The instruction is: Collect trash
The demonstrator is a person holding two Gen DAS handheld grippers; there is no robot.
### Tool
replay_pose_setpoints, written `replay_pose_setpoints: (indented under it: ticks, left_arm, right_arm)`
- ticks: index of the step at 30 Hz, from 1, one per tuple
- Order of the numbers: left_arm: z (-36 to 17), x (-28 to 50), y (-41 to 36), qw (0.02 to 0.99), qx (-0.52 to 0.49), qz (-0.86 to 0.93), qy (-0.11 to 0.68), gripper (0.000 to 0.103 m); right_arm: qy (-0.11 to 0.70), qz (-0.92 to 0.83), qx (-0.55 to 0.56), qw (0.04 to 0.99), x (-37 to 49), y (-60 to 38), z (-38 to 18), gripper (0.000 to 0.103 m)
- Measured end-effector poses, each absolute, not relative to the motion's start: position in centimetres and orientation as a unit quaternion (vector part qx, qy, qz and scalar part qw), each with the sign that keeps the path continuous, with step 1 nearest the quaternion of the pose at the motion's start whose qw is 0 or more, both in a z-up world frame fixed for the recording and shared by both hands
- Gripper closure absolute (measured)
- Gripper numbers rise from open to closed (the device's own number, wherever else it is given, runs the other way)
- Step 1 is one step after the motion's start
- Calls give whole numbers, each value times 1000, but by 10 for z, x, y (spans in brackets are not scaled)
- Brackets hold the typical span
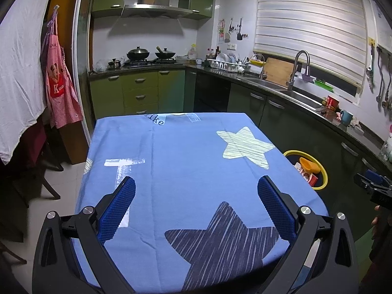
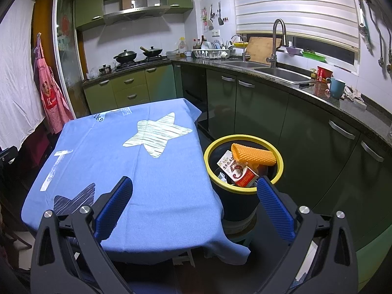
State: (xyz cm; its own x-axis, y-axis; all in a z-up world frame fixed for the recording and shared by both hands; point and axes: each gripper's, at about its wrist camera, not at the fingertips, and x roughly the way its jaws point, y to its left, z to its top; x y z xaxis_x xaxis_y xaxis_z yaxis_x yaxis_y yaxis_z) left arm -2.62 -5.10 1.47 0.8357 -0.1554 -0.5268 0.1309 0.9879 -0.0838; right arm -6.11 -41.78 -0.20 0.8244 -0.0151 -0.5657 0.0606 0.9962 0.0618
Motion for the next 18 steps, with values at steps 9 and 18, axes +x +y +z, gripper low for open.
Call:
replay_pose_setpoints:
  ticks: [9,18]
  left_arm:
    - [14,-31,-52,964,-9,-58,259,5]
    - [10,-22,-49,961,-5,-40,273,5]
  right_arm:
    - [297,-19,39,954,-60,-419,-2,6]
    - [301,-18,38,953,-57,-419,-6,6]
